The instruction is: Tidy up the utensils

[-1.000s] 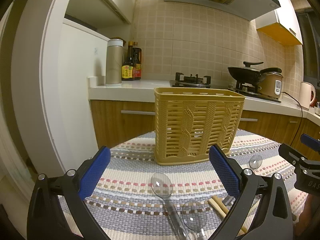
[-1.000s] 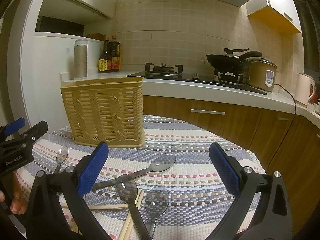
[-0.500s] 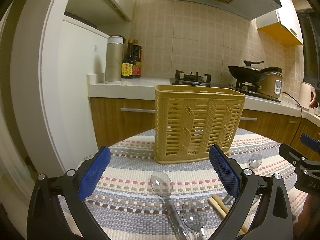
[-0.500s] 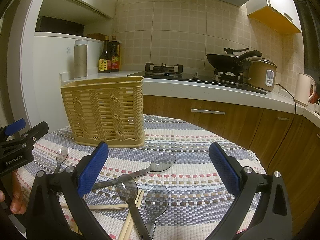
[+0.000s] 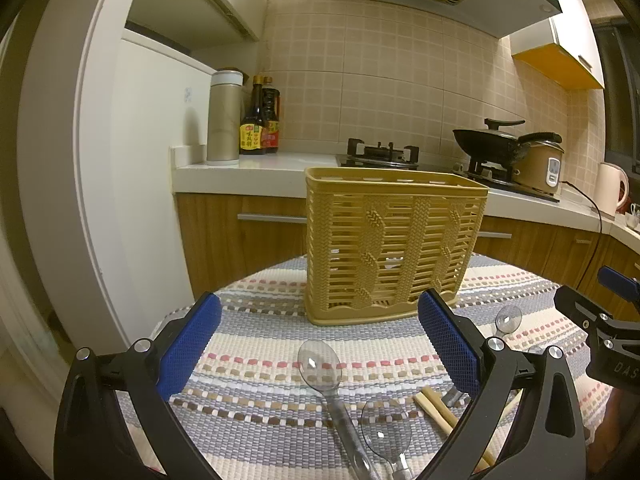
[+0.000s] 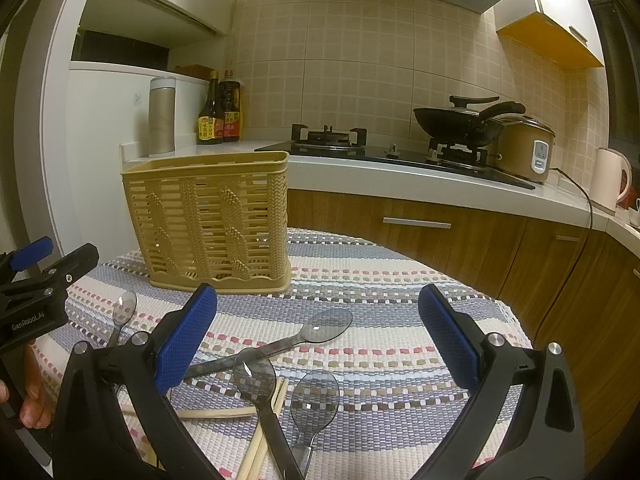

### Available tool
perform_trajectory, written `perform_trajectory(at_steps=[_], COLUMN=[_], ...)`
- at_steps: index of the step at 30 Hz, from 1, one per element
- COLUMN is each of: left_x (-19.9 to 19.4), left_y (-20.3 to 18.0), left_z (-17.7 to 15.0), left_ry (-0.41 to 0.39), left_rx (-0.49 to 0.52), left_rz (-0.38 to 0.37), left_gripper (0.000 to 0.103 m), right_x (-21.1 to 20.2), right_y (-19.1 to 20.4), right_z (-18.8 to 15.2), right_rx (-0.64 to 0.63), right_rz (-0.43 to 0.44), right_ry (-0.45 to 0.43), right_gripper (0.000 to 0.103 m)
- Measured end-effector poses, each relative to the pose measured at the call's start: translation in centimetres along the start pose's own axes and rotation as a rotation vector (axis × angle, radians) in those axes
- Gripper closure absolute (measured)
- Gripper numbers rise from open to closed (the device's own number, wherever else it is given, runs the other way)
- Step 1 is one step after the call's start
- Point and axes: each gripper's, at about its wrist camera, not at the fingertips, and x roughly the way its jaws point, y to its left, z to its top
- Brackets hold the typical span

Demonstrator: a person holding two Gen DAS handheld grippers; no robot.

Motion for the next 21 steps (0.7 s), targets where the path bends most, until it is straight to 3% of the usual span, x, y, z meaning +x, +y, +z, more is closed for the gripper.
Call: perform_trajectory(at_steps=[6, 9, 12, 17, 20, 21], left_x=[0.0, 0.3, 1.4, 3.4, 5.1, 5.9], left_y=[0.0, 0.4, 2.1, 5.2, 6.1, 6.4], left_z=[0.0, 0.1, 0.1, 0.6, 0.6, 0.5], left_ry=[0.001, 0.024, 0.114, 0.286, 0.416, 0.468], left_rx=[0.001, -0.016, -0.106, -0.19, -0.193, -0.207], left_rz=[-0.006, -0.027, -0.118, -0.219, -0.28, -0.302], left_gripper=[0.007, 0.007, 0.01, 0.013, 0.027, 0.032], right_x=[0.3, 0.7, 1.2, 3.4, 5.0, 5.4], right_y=[-0.1, -0.7, -2.2, -5.1, -5.8, -5.9], right_z=[-0.2, -0.1, 0.1, 0.8, 1.5, 1.4], right_rx=[0.011, 0.04, 0.095, 0.152, 0.162, 0.158], right_rz=[-0.016, -0.066, -0.078, -0.05, -0.016, -0.01], right_ry=[0.009, 0.032, 0.081, 0.288, 0.423, 0.432], right_gripper=[0.007, 0.007, 0.007, 0.007, 0.007, 0.007])
